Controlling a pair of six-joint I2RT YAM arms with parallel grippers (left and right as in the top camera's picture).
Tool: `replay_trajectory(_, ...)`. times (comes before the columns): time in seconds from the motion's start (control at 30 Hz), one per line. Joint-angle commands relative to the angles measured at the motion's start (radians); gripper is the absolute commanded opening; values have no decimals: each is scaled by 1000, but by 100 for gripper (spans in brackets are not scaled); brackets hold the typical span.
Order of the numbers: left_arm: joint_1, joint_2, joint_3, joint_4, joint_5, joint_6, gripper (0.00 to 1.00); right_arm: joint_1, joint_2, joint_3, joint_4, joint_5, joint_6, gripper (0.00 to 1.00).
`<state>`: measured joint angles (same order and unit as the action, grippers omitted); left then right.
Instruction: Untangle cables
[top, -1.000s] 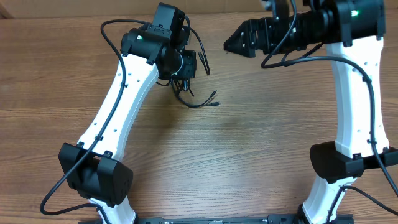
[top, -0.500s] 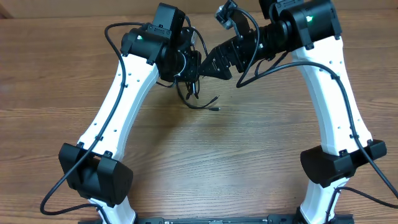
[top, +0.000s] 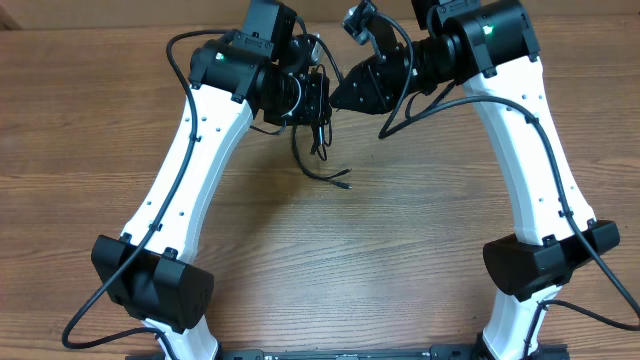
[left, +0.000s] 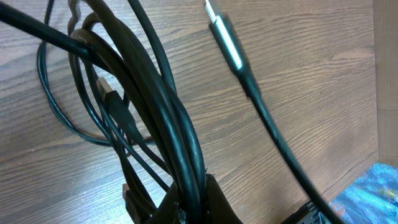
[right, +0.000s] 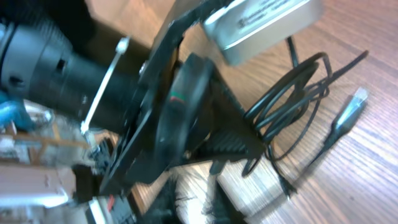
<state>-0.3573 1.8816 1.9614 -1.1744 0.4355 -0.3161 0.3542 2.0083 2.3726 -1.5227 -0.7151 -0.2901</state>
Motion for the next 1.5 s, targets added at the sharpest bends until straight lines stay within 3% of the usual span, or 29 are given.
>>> replay_trajectory(0.0,5,-10,35,5,26,11,4,0,3,0,21,-3,2,4)
replay_trajectory(0.47,5,-10,35,-130,-13,164,4,-93,3,0,220,38,105,4)
replay_trajectory(0.63,5,-12,58,-130,143,222,4,-138,3,0,242,162,124,4)
replay_trajectory(0.97,65,-13,375,-80,272,235,4,-226,3,0,233,410,224,4)
replay_trajectory(1.27,200,-12,513,-43,251,234,4,-299,3,0,231,505,343,4)
replay_trajectory(1.47,266,-11,513,-43,128,234,4,-319,3,0,221,519,355,4)
